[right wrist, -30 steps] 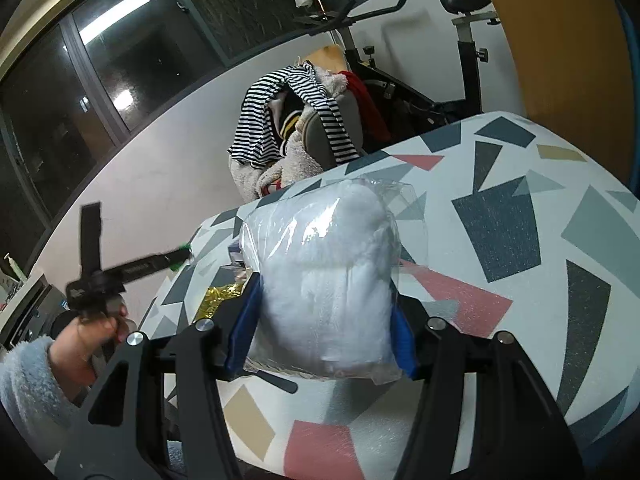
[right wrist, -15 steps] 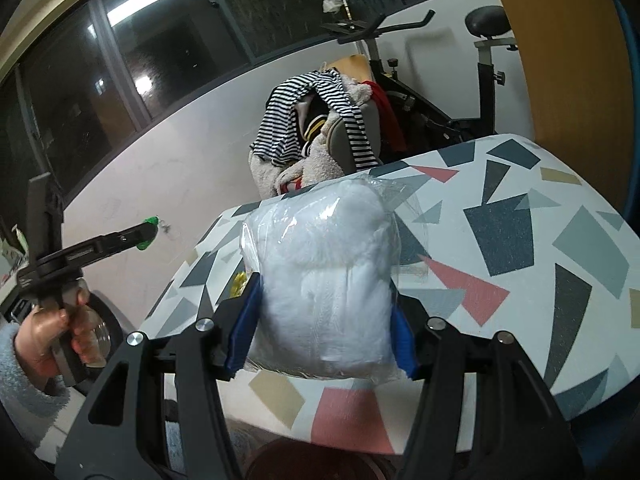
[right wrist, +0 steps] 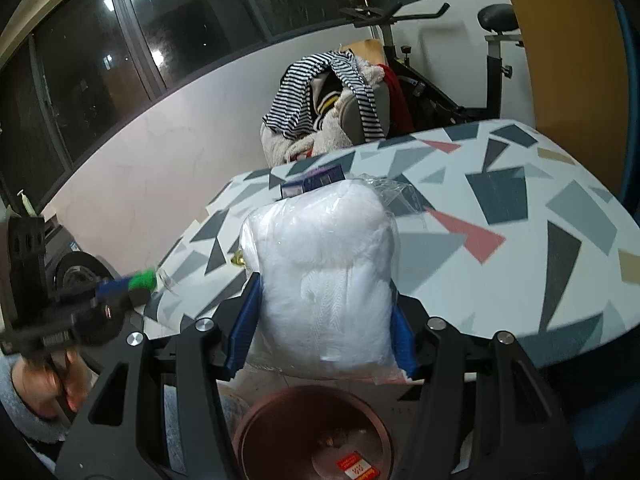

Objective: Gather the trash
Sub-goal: 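Lift the held items off the table and carry them toward the brown bin, then lower the white tissue bag into the bin and open the right tool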

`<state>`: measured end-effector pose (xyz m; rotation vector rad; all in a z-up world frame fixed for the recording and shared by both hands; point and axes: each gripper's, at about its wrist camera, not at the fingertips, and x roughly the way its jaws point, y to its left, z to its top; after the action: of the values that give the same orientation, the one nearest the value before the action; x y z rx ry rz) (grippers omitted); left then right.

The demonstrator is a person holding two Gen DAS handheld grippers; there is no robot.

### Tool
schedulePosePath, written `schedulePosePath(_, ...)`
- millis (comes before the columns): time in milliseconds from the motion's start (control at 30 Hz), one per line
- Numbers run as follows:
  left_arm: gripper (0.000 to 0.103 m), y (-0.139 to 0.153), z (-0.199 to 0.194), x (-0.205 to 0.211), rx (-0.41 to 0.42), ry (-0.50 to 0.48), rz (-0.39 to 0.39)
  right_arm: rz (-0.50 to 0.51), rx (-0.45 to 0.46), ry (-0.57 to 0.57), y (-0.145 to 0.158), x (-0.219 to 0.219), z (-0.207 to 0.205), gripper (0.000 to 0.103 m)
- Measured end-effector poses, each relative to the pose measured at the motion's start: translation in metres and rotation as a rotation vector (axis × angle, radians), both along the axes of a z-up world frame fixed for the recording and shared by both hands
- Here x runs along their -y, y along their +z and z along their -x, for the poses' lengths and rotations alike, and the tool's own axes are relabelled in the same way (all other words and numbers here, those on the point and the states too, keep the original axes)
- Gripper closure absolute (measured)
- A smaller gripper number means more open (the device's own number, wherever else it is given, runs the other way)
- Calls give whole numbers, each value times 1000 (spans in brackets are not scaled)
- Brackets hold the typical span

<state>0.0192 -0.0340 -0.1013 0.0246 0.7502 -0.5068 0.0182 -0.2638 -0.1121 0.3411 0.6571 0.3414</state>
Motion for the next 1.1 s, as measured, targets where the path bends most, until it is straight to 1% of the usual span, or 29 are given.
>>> schedulePosePath(100, 63, -26, 19, 0, -43, -5, 11, 7, -14, 4, -7, -1, 11, 45)
schedulePosePath(200, 63, -51, 33, 2, -78, -6, -16, 20, -22, 12, -13, -3, 19, 45)
schedulePosePath(300, 63, -69, 40, 3, -108, -20, -34, 31, -36, 22, -18, -7, 23, 45)
schedulePosePath(367, 63, -75, 44, 4, -113, -30, -48, 33, -44, 27, -21, -9, 26, 45)
schedulePosePath(500, 62, -81, 46, 4, -123, -38, -60, 37, -53, 38, -25, -13, 26, 45)
schedulePosePath(667, 62, -87, 39, 3, -154, -31, -53, 48, -64, 52, -29, -19, 27, 45)
schedulePosePath(800, 62, -90, 38, 2, -153, -26, -51, 48, -88, 64, -38, -23, 26, 45)
schedulePosePath(900, 62, -89, 37, -2, -147, -10, -42, 48, -141, 90, -55, -32, 26, 45)
schedulePosePath(1000, 62, -86, 35, -8, -141, 17, -22, 114, -206, 163, -83, -55, 29, 45)
schedulePosePath(1100, 62, -84, 33, -14, -133, 42, -10, 177, -249, 229, -98, -73, 30, 45)
